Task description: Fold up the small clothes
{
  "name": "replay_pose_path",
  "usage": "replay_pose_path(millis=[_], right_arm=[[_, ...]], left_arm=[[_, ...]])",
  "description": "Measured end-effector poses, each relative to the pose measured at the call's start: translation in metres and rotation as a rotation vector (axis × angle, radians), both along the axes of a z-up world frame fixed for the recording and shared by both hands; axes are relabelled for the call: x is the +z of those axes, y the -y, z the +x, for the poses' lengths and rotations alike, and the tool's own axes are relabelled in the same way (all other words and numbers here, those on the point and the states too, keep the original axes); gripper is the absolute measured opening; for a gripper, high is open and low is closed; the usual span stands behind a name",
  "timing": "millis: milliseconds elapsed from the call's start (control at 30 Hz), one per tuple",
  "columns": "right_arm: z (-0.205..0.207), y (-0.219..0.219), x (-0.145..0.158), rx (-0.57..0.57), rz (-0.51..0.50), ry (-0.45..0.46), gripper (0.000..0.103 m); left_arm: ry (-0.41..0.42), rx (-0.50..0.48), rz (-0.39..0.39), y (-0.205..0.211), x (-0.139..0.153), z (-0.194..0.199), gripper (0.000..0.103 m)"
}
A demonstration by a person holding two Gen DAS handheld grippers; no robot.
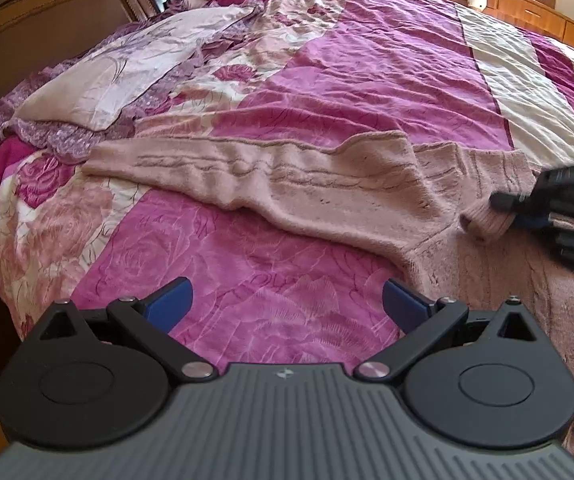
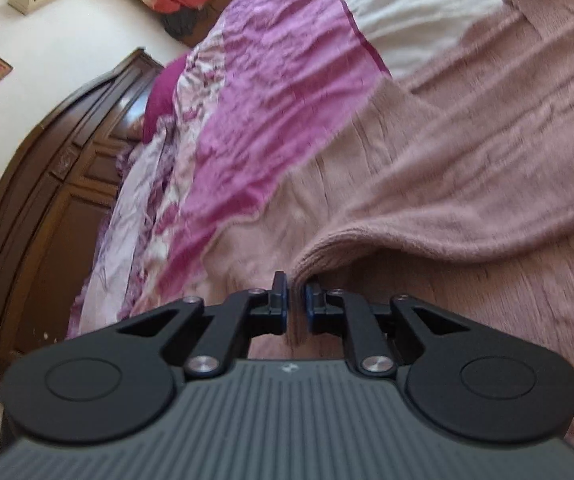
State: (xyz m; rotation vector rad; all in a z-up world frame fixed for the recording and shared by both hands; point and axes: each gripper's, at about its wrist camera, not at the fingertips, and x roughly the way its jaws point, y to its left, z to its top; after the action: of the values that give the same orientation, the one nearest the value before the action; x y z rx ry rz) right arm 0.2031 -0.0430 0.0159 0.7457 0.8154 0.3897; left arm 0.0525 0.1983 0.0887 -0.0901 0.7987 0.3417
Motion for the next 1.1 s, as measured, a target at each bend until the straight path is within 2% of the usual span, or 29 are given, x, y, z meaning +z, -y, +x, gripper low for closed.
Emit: replay_pose_path(millis=[233, 367, 433, 467, 500, 633, 800, 1000, 1100], right_arm=[[-0.027, 0.025, 0.010, 0.067, -0.062, 0.007, 0.014], [-0.038, 0.054, 0.022, 0.071, -0.120, 0.039, 0.014], [-0.042, 0.072, 0.026, 0.051, -0.151, 0.039, 0.028], [-0.045, 0.082, 0.027, 0.032, -0.162, 0.036, 0.052], [-0.047, 0.093, 0.028, 0.014, -0.166, 0.038, 0.067], [-0.053, 0.129, 0.030, -0.027, -0.175, 0.038, 0.068], [-0.060, 0.163, 0.028, -0.062, -0.262, 0.013, 0.068], [-0.062, 0.208, 0.009, -0.179, -0.187, -0.052, 0.068], [-0.060, 0.224, 0.004, -0.222, -0.131, -0.053, 0.068]], left_arm=[[0.007, -0.065, 0.015, 0.014, 0.004, 0.021, 0.103], [-0.003, -0.112, -0.004, 0.026, 0.005, 0.035, 0.103], [-0.008, -0.136, -0.021, 0.033, 0.006, 0.042, 0.103], [-0.011, -0.145, -0.027, 0.037, 0.006, 0.045, 0.103], [-0.014, -0.158, -0.032, 0.042, 0.005, 0.049, 0.103], [-0.040, -0.212, 0.005, 0.062, -0.002, 0.066, 0.103], [-0.075, -0.291, 0.073, 0.083, -0.015, 0.087, 0.103], [-0.094, -0.379, 0.115, 0.106, -0.036, 0.113, 0.103], [-0.091, -0.404, 0.117, 0.115, -0.043, 0.124, 0.103]])
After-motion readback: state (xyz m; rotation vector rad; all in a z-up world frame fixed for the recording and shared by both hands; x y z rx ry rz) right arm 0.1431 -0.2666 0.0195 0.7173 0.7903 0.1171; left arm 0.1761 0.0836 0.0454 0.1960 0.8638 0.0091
